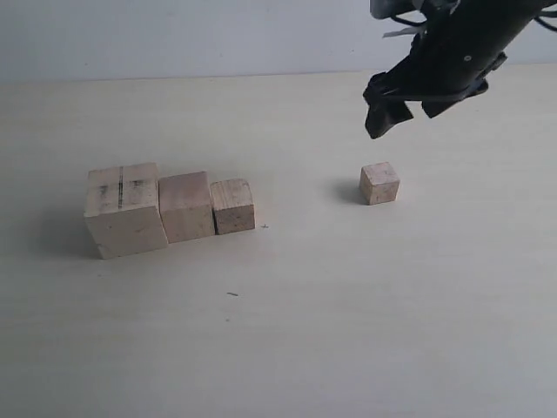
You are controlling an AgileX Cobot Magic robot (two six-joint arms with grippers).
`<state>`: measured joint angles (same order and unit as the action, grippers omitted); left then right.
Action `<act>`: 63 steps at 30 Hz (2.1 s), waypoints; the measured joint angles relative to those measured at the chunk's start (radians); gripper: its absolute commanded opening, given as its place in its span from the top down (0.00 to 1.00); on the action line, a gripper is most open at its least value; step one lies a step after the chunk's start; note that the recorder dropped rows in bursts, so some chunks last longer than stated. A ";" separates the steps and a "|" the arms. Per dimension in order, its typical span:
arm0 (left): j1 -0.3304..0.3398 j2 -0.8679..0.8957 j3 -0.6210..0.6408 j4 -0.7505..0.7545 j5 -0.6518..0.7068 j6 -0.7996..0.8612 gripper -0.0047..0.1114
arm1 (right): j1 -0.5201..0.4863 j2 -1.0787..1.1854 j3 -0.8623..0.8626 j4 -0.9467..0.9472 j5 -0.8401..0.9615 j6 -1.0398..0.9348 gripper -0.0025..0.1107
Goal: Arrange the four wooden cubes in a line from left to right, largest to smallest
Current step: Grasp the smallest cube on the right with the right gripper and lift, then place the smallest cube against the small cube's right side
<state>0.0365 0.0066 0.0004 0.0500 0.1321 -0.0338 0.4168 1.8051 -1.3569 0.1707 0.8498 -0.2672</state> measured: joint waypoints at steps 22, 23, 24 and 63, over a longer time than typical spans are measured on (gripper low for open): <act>0.000 0.000 0.000 0.000 0.000 0.000 0.94 | 0.012 0.242 0.013 -0.060 -0.175 0.138 0.98; 0.000 0.000 0.000 0.000 0.000 0.000 0.94 | 0.012 0.218 0.015 -0.062 -0.177 0.138 0.98; 0.000 0.000 0.000 0.000 0.000 0.000 0.94 | 0.012 0.195 0.015 -0.062 -0.179 0.134 0.98; 0.000 0.000 0.000 0.000 0.000 0.000 0.94 | 0.192 0.376 -0.083 0.482 -0.167 -1.521 0.98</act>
<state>0.0365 0.0066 0.0004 0.0500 0.1321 -0.0338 0.6086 2.1812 -1.4395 0.6525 0.6824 -1.7883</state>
